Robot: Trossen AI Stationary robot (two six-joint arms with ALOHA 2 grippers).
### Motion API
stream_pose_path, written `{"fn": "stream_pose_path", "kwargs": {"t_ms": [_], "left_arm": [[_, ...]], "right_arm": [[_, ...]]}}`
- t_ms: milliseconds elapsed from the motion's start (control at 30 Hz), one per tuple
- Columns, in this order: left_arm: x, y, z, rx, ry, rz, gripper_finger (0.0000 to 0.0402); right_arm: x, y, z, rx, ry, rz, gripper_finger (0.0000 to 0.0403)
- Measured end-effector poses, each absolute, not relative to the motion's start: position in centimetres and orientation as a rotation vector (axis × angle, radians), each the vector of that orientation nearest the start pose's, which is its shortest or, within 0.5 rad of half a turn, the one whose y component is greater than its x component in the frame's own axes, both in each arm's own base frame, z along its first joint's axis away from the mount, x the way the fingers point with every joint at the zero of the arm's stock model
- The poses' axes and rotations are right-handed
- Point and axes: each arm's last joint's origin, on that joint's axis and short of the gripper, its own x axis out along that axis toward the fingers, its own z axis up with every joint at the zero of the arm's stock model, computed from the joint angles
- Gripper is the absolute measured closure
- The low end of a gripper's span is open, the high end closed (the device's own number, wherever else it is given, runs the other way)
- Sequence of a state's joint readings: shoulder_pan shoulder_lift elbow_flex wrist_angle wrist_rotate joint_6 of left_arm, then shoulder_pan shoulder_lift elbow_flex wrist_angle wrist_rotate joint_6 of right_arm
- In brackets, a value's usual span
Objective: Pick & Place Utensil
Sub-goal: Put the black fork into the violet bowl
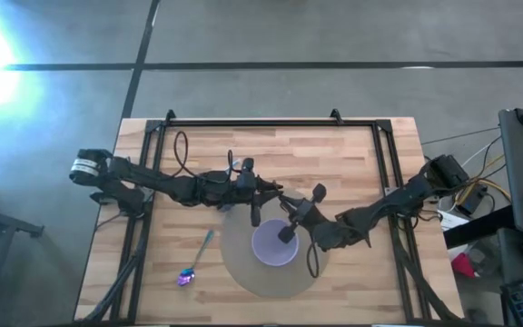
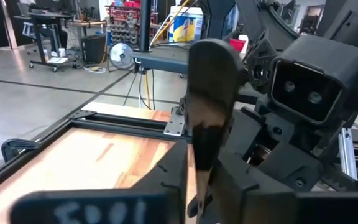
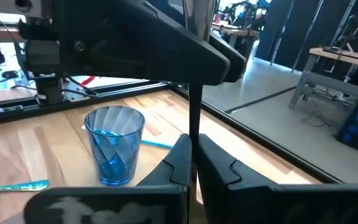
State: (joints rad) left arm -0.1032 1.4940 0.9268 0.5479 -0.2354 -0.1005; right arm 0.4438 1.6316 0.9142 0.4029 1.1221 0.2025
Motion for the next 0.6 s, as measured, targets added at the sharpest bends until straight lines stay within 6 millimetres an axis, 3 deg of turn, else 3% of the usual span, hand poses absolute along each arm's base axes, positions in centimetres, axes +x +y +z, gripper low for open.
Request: {"fn": "stream_pose_path", "kwargs": {"t_ms": [133,600], "left_arm": [[33.34,-2.79,28.32,-0.103,0.018,0.132,0.0394],[33.29,-3.27,28.33,-0.101,0.019,0.124,0.04]], "right_arm": [[31.5,12.07,22.61,-0.041,0.161,-0.692,0.0394],[31.4,12.1,22.78,-0.077,0.172,-0.688,0.0394]]}}
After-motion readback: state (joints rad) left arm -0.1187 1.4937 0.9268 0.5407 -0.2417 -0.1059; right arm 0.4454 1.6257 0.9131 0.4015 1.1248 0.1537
